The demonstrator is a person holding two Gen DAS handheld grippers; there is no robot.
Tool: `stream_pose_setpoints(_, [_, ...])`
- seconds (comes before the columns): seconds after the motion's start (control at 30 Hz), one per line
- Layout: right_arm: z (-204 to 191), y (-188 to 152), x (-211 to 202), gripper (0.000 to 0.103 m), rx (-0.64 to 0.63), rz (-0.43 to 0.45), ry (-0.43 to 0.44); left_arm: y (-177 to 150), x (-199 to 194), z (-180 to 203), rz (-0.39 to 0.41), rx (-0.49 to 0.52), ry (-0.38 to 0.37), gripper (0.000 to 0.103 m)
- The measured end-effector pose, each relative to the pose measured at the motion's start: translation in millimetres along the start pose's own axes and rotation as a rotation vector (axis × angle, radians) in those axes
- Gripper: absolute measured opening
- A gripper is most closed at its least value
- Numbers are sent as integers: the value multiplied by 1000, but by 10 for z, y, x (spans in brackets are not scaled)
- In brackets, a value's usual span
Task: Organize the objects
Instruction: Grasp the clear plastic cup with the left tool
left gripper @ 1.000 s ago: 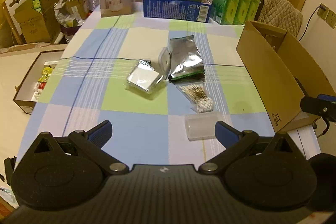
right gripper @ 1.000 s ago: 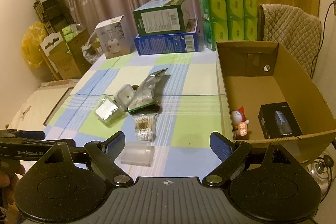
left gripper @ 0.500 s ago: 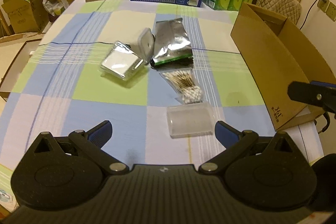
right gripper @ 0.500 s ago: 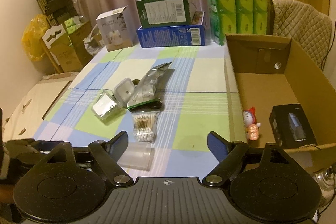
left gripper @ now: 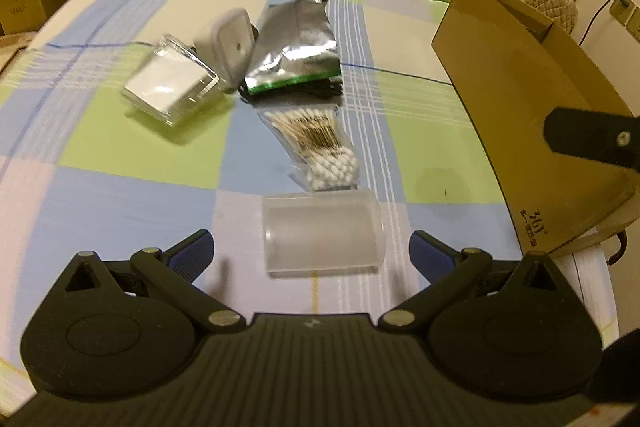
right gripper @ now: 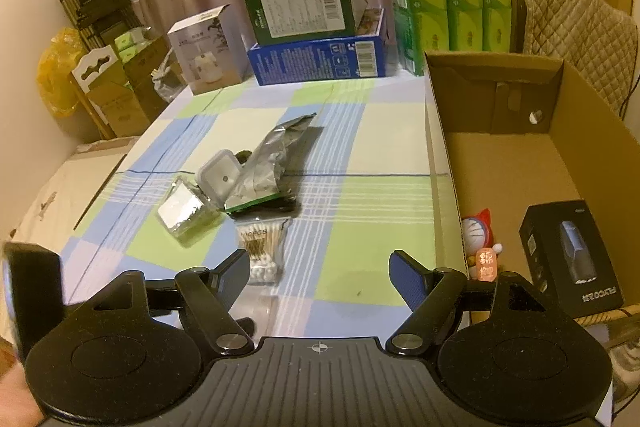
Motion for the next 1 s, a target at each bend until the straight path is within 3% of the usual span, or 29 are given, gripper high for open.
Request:
stream_pose_setpoints(0.17, [17, 42, 36, 75, -5, 9, -3, -37, 180, 17, -14, 4, 2, 101])
stream_pose_setpoints(0.37, [-9, 56, 134, 75, -5, -1, -4, -33, 255, -12, -31, 43, 12, 72])
stream_pose_setpoints(0.43, [-38, 50, 174, 75, -9, -8, 1, -10, 220, -64, -33, 57, 26, 69])
stream_pose_setpoints(0.7, [-257, -26, 423, 75, -44, -48, 34, 292, -27, -469, -7, 43, 59, 68])
stream_pose_setpoints(1.0, [-498, -246, 1010, 75, -91, -116, 67, 554, -125, -1037, 18, 36, 113, 68])
Point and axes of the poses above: each gripper's, at about its wrist camera, not at the fingertips, and x roughly the way its jaws point, z to its right, y to its top, the point moved 7 cm from there along x, roughly the way its jaws point, and after that the axes turned 9 degrees about z, right-handed, at the moved point
